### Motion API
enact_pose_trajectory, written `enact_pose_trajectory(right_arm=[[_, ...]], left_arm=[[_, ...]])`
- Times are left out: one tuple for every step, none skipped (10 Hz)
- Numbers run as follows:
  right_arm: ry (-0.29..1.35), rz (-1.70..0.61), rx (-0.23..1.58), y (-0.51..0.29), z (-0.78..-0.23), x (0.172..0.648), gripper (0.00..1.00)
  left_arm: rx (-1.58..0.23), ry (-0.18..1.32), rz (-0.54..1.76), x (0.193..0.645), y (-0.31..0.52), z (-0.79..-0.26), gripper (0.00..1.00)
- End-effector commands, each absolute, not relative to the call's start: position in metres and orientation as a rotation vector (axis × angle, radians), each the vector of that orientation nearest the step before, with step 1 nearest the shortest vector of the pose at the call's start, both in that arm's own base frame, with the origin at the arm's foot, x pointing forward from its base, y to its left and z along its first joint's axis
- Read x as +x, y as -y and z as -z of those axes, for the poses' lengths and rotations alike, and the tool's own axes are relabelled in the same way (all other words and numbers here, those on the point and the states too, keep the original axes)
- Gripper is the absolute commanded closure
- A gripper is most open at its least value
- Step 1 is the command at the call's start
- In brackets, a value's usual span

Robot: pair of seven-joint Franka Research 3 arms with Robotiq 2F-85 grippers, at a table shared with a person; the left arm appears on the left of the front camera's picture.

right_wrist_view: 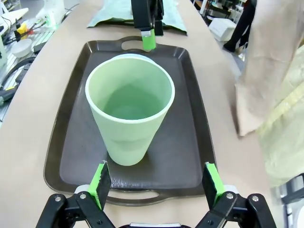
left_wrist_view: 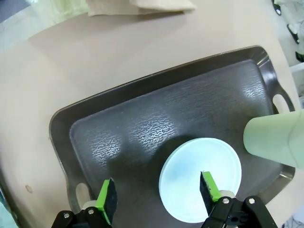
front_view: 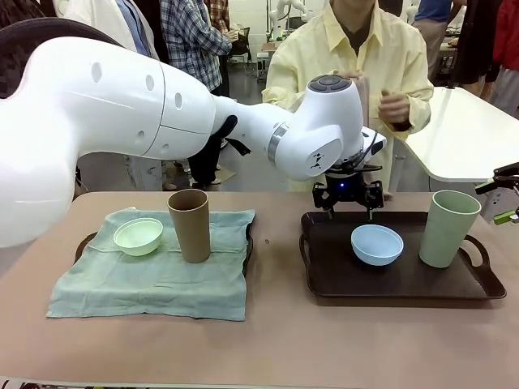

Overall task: Set up a tray with a mat and arrange the tableware.
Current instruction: Pick up the Picnic Bowl and Reusable plastic cup from the Handle tray in front of the human's position and hold them in the air.

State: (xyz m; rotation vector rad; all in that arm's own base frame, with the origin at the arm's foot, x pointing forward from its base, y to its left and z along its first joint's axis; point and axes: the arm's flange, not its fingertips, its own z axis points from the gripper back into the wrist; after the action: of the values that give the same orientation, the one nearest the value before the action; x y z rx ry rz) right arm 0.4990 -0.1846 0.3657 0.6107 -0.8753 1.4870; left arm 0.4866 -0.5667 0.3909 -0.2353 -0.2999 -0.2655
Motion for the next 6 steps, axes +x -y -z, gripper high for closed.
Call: enact_pose_trajectory(right_arm=[[0.853,-1.491,0.586,0.168,-0.363,0.506,0.00],[0.827,-1.488,0.597,0.161,-0.356,0.511,0.00],[0.804,-1.483,0.626,0.154,-0.348,0.513,0.00],[0.774,-1.475,0.651,0.145,-0.341,0.516,0.00],[0.749,-1.469,0.679,0.138,-0.335,0.516,0.00],[0.725,-1.468,0.701,0.134,-0.331,0.516,0.00]], left_arm=[[-0.234,0.291,0.255,0.488,0.573,-0.387,0.08],[-0.218,0.284,0.265,0.488,0.577,-0.383,0.08],[-0.198,0.289,0.263,0.487,0.579,-0.379,0.08],[-0.182,0.298,0.250,0.491,0.579,-0.377,0.08],[-0.176,0.293,0.238,0.494,0.578,-0.375,0.08],[-0.174,0.290,0.234,0.496,0.578,-0.371,0.08]])
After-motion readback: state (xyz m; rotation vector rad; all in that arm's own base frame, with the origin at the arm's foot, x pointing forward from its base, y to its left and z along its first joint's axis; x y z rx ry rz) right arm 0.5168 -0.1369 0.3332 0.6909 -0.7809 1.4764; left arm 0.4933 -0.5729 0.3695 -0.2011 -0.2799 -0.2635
